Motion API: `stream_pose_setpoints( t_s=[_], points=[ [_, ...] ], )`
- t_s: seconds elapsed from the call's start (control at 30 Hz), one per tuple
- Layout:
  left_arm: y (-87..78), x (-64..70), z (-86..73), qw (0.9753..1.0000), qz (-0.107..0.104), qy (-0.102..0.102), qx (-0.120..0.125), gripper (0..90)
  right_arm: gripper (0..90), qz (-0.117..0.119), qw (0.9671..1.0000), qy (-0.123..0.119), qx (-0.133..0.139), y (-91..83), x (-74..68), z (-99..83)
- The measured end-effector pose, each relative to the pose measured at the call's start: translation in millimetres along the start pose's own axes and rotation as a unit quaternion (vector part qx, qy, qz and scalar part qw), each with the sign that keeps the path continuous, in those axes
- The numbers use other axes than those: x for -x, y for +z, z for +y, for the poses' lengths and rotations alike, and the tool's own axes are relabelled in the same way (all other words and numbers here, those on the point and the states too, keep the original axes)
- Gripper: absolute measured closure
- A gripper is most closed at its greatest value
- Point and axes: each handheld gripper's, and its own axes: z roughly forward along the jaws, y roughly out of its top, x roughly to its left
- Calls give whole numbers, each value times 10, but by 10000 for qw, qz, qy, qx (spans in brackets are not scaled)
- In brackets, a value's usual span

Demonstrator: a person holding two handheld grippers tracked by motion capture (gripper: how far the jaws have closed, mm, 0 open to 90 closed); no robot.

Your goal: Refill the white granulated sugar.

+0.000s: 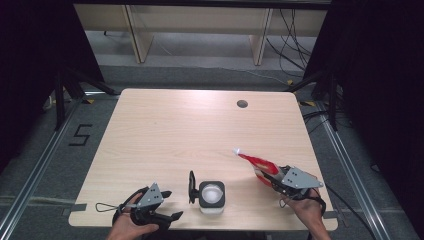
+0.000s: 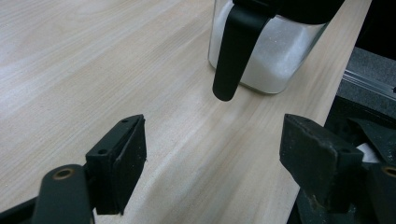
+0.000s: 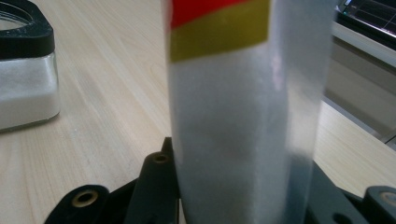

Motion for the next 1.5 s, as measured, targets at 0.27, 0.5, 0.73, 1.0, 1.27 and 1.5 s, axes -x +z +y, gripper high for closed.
stream_pose_setpoints(
  t_s=[0.27, 0.5, 0.73, 1.0, 1.27, 1.5],
  points=[
    [6, 14, -1, 9999, -8, -58, 100, 226, 703, -29, 9995, 319, -45, -69, 28, -38],
    [2, 9, 0, 10000, -6, -20, 52, 227, 700, -97, 9983, 567, -123, -161, 38, -61],
    [2, 3, 5, 10000, 0, 20, 3, 227, 685, -286, 9962, 826, -18, -269, 95, -130],
    [4, 4, 3, 10000, 0, 11, 13, 226, 608, -409, 9936, 1052, 13, -332, 88, -144],
    [4, 1, 4, 10000, 7, 11, 12, 226, 465, -589, 9858, 1573, -81, -520, 15, -97],
    [26, 15, 3, 9999, -36, -49, 91, 227, 403, -627, 9781, 1975, -185, -632, -74, -120]
  ],
)
